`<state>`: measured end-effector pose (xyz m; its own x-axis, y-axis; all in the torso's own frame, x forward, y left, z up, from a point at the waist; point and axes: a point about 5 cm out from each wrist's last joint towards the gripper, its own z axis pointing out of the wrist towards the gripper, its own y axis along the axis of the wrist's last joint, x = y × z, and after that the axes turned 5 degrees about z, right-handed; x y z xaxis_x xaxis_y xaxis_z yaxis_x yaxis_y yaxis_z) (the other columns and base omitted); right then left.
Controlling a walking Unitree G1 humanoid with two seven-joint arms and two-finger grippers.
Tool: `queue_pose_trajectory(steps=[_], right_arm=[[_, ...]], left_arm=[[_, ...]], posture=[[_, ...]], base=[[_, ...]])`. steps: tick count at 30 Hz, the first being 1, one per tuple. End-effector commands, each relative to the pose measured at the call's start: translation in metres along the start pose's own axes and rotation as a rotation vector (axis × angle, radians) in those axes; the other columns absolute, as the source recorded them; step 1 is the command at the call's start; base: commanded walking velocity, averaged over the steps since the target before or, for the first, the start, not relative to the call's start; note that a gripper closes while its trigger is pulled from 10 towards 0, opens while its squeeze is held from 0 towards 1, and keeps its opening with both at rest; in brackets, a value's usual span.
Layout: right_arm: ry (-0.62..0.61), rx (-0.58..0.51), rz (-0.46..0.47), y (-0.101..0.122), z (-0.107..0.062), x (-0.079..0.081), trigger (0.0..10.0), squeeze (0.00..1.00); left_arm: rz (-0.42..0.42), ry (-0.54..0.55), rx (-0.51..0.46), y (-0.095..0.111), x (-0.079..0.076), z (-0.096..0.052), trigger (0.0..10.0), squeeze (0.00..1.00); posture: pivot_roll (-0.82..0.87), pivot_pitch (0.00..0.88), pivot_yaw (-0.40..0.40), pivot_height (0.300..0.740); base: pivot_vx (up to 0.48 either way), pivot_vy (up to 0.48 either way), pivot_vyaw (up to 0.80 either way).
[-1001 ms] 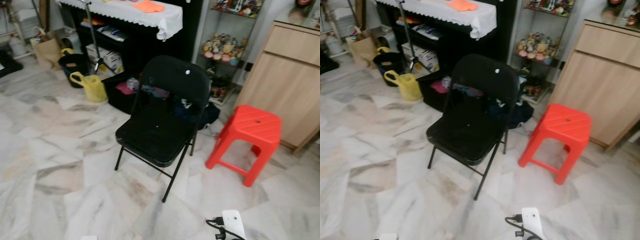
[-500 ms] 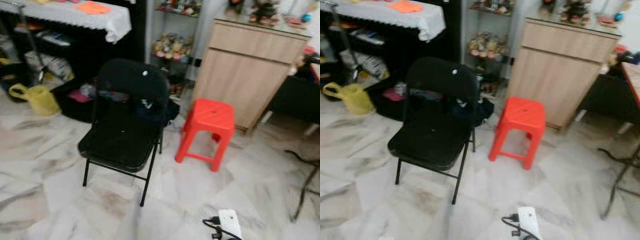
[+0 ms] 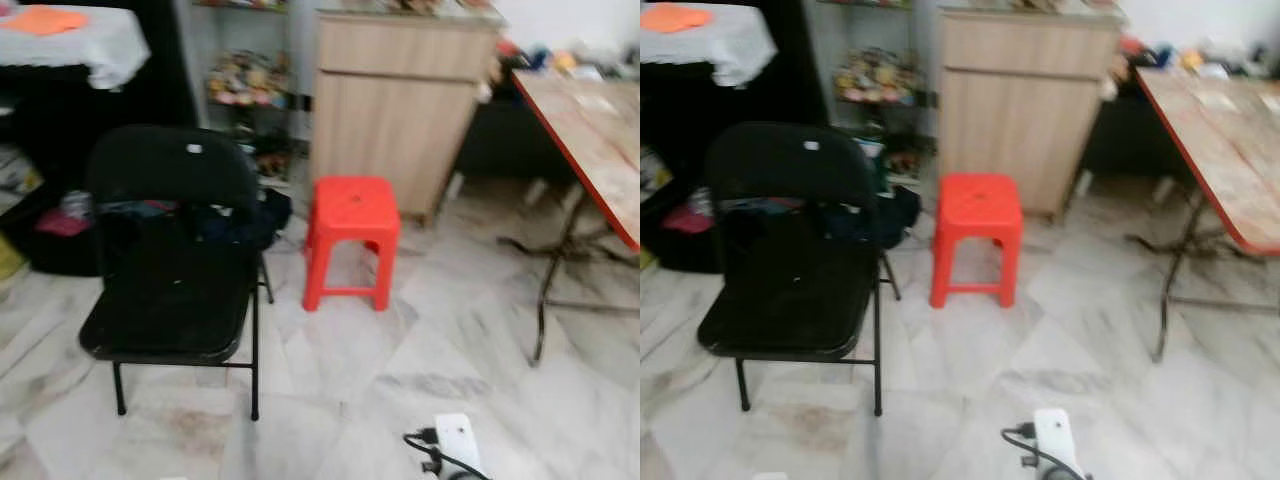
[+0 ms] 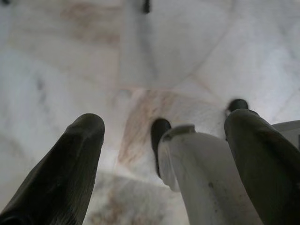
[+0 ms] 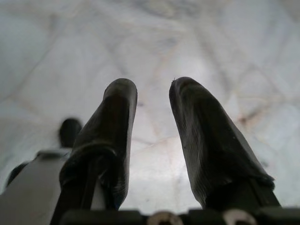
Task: Setting the table
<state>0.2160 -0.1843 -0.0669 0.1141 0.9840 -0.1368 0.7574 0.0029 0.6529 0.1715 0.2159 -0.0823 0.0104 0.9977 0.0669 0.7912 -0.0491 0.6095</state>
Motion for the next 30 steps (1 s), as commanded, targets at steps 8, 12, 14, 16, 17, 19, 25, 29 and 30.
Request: queue_pose_trajectory(steps=[8,12,14,16,17,19,25,29,30], right_arm=[[0.078,0.110,0.258,-0.0245,-0.0034,-0.0149,10.0,0.00],[0.080,0.106,0.263,-0.0243,-0.0034,-0.0147,10.0,0.00],[0.079,0.107,0.257,-0.0247,-0.0035,-0.0148,10.0,0.00],[0.080,0.108,0.257,-0.0251,-0.0036,-0.0151,10.0,0.00],[0.079,0.107,0.259,-0.0251,-0.0036,-0.0153,10.0,0.00],[0.077,0.107,0.265,-0.0252,-0.0036,-0.0156,10.0,0.00],[0.072,0.108,0.273,-0.0253,-0.0036,-0.0165,10.0,0.00],[0.074,0.112,0.254,-0.0265,-0.0038,-0.0169,10.0,0.00],[0.074,0.113,0.253,-0.0266,-0.0038,-0.0168,10.0,0.00]], left_arm=[[-0.078,0.061,0.022,0.0103,0.0030,0.0039,10.0,0.00],[-0.078,0.063,0.019,0.0114,0.0033,0.0041,10.0,0.00],[-0.077,0.063,0.014,0.0124,0.0032,0.0042,10.0,0.00],[-0.075,0.058,0.012,0.0127,0.0023,0.0044,10.0,0.00],[-0.074,0.056,0.011,0.0129,0.0018,0.0045,10.0,0.00],[-0.068,0.052,0.012,0.0132,0.0010,0.0046,10.0,0.00],[-0.076,0.053,0.015,0.0127,0.0005,0.0047,10.0,0.00],[-0.065,0.054,0.019,0.0123,0.0010,0.0046,10.0,0.00],[-0.064,0.054,0.019,0.0122,0.0011,0.0046,10.0,0.00]], posture=[[0.07,0.112,-0.050,0.740],[0.07,0.115,-0.050,0.740],[0.07,0.115,-0.051,0.740],[0.07,0.116,-0.052,0.740],[0.07,0.116,-0.052,0.740],[0.06,0.117,-0.052,0.740],[0.06,0.116,-0.052,0.740],[0.07,0.114,-0.053,0.740],[0.07,0.114,-0.053,0.740]], base=[[0.000,0.000,-0.17],[0.000,0.000,0.00],[0.000,0.000,0.00],[0.000,0.000,0.00],[0.000,0.000,0.00],[0.000,0.000,0.00],[0.000,0.000,-0.54],[0.000,0.000,-0.74],[0.000,0.000,-0.73]])
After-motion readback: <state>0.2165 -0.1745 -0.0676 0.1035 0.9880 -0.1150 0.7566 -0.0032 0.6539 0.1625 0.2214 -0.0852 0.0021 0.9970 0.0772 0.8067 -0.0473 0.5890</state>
